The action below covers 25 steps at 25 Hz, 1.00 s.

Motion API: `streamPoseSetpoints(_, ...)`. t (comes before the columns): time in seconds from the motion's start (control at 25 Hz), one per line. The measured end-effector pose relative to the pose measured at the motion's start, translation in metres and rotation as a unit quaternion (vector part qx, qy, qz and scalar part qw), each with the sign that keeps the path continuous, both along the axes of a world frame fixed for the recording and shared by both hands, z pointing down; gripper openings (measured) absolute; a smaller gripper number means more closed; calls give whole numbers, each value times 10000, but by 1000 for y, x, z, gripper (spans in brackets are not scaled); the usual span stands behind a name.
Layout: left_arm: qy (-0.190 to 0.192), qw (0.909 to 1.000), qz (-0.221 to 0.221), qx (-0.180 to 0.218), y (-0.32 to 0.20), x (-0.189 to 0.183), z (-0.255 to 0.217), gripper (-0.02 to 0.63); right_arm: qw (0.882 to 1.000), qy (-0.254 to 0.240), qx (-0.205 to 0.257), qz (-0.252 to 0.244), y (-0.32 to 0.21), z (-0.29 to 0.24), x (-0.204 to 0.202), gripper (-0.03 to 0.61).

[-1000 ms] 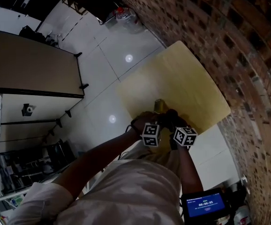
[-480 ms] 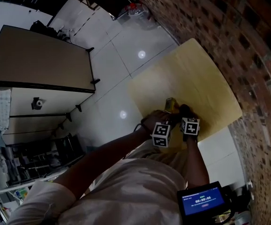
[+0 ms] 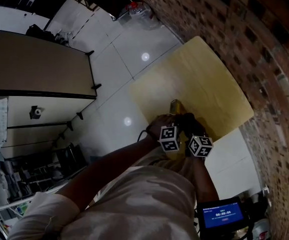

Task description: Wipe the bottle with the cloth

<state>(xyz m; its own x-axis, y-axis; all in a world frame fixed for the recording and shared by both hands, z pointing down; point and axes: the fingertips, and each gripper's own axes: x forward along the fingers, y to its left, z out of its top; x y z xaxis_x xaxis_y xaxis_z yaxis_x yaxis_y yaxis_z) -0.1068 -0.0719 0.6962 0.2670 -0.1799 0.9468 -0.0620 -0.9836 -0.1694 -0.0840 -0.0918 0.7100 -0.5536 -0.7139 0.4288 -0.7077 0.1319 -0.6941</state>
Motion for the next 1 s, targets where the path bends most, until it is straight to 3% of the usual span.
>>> streamPoseSetpoints(0.08,-7,9997,-260,-7,-2,2,0,167,9991,-3,-55,427,1,1,-2,75)
streamPoseSetpoints(0.24,46,9968,-799,-5,-7,5,2,169,9923,705,-83,1015,-9,19,14,74)
streamPoseSetpoints(0.32,98,9958,-910,17,-8,6,3,169,9885,931,-413,1117,-12,31,19,72)
streamPoseSetpoints(0.4,146,9954,-951,-8,-8,5,5,169,9837,1113,-985,1009,-7,62,18,72)
streamPoseSetpoints(0.52,165,9962,-860,-29,-10,2,1,170,9802,1094,-1617,333,8,101,9,71)
streamPoseSetpoints(0.64,182,9995,-209,-129,-4,6,-4,170,9846,511,-1648,-270,11,94,20,74)
streamPoseSetpoints(0.72,156,9980,572,-205,5,5,-2,170,9918,134,-1246,-252,0,74,43,74)
streamPoseSetpoints(0.8,92,9883,1504,-223,17,1,0,169,9964,-137,-627,-549,-14,45,51,74)
streamPoseSetpoints(0.84,37,9807,1948,-181,21,-2,1,167,9951,-136,-287,-941,-19,29,44,74)
streamPoseSetpoints(0.92,-96,9645,2638,-104,27,-8,2,169,9799,-11,231,-1984,-23,7,17,74)
streamPoseSetpoints(1.0,-316,9508,3080,-107,30,-13,4,169,9565,-33,362,-2894,-19,4,-10,74)
